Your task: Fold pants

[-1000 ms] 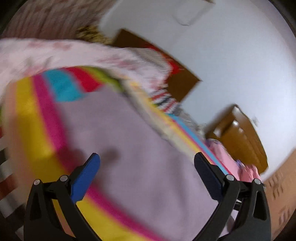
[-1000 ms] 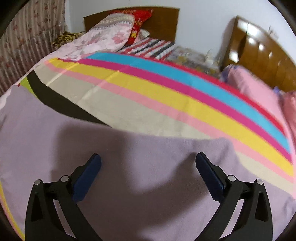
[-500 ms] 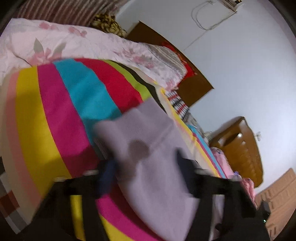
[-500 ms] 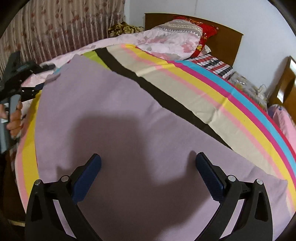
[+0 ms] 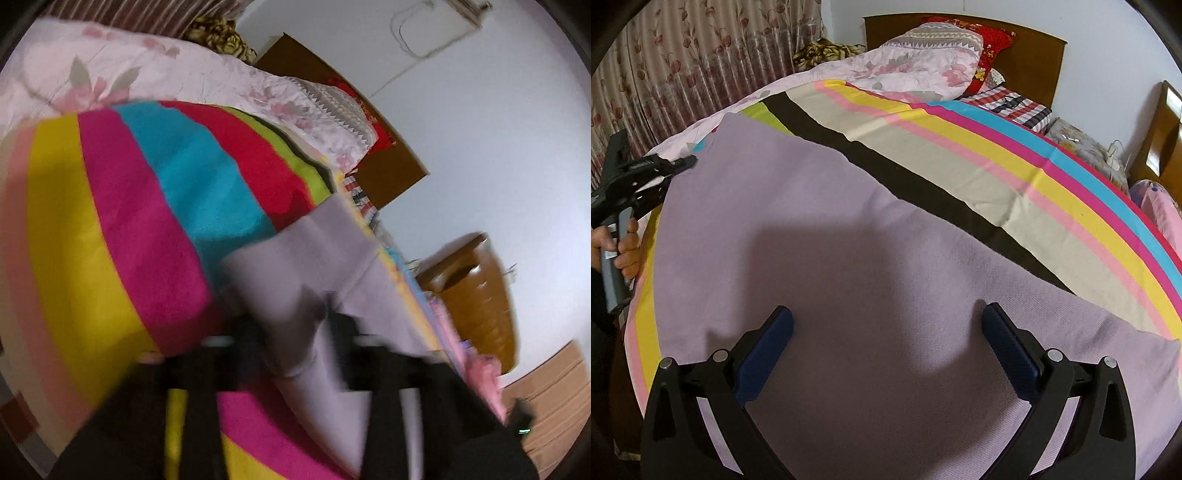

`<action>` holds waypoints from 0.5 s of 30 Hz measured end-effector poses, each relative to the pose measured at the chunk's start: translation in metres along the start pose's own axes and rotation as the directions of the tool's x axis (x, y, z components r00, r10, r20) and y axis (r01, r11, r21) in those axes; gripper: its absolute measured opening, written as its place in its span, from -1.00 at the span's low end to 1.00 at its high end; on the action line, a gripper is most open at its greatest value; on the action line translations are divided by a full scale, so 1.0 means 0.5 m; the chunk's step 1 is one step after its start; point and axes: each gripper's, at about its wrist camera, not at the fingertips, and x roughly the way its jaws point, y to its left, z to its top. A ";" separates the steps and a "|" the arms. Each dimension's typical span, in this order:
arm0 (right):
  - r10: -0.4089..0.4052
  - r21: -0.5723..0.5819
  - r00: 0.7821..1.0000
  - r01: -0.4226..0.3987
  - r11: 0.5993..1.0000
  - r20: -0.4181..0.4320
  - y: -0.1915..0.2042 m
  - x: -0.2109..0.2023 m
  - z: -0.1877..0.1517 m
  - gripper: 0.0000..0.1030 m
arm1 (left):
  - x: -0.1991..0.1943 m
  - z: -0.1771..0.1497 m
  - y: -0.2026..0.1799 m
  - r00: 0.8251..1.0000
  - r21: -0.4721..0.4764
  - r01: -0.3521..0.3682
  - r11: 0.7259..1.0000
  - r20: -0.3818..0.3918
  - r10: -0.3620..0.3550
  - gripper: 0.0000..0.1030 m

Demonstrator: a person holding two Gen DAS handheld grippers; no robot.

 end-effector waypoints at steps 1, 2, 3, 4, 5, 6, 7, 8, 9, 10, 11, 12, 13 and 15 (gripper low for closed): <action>-0.001 -0.001 1.000 0.001 1.000 0.000 0.000 0.000 0.000 0.92 | -0.023 -0.007 -0.001 0.999 -0.021 0.021 1.000 0.027 -0.020 0.67; -0.001 0.000 1.000 0.001 1.000 0.000 0.000 0.000 0.000 0.92 | -0.047 -0.016 -0.005 0.998 -0.029 0.027 0.999 0.065 -0.025 0.89; -0.001 -0.001 1.000 0.001 1.000 -0.001 0.000 0.000 0.000 0.92 | -0.064 -0.026 -0.008 0.995 -0.028 0.065 0.998 0.080 -0.062 0.89; -0.001 -0.001 1.000 0.001 1.000 -0.001 0.000 0.000 0.000 0.92 | -0.068 -0.034 -0.009 0.993 -0.038 0.099 0.994 0.068 -0.097 0.89; -0.001 -0.001 1.000 0.001 1.000 -0.001 0.000 0.000 0.000 0.92 | -0.066 -0.042 -0.002 0.989 -0.070 0.143 0.987 0.047 -0.139 0.87; -0.001 0.000 1.000 0.001 1.000 0.000 0.000 0.000 0.000 0.92 | -0.062 -0.048 0.004 0.985 -0.094 0.169 0.981 0.035 -0.167 0.87; -0.001 0.000 1.000 0.001 1.000 0.000 0.000 0.000 0.000 0.92 | -0.050 -0.056 0.010 0.981 -0.113 0.194 0.974 0.011 -0.194 0.86; -0.001 0.000 1.000 0.001 1.000 0.000 0.000 0.000 0.001 0.92 | -0.034 -0.062 0.011 0.981 -0.114 0.191 0.975 -0.023 -0.195 0.80; -0.001 0.000 1.000 0.001 1.000 0.000 0.000 0.000 0.001 0.92 | -0.016 -0.067 0.007 0.982 -0.100 0.172 0.980 -0.058 -0.178 0.80; -0.001 0.000 1.000 0.001 1.000 -0.001 0.000 0.000 0.001 0.92 | -0.005 -0.070 0.001 0.985 -0.079 0.152 0.985 -0.071 -0.158 0.80; -0.002 0.000 1.000 0.002 1.000 -0.001 0.000 0.000 0.001 0.92 | 0.003 -0.071 -0.007 0.989 -0.053 0.126 0.991 -0.075 -0.130 0.81; -0.002 0.000 1.000 0.002 1.000 -0.001 0.000 0.000 0.001 0.92 | 0.009 -0.068 -0.016 0.992 -0.035 0.101 0.994 -0.070 -0.103 0.82; -0.001 0.000 1.000 0.001 1.000 -0.001 0.000 0.000 0.001 0.92 | 0.011 -0.065 -0.021 0.994 -0.032 0.090 0.995 -0.065 -0.092 0.83; -0.002 0.000 1.000 0.002 1.000 -0.001 0.001 0.000 0.001 0.92 | 0.013 -0.057 -0.028 0.993 -0.034 0.100 0.994 -0.054 -0.102 0.68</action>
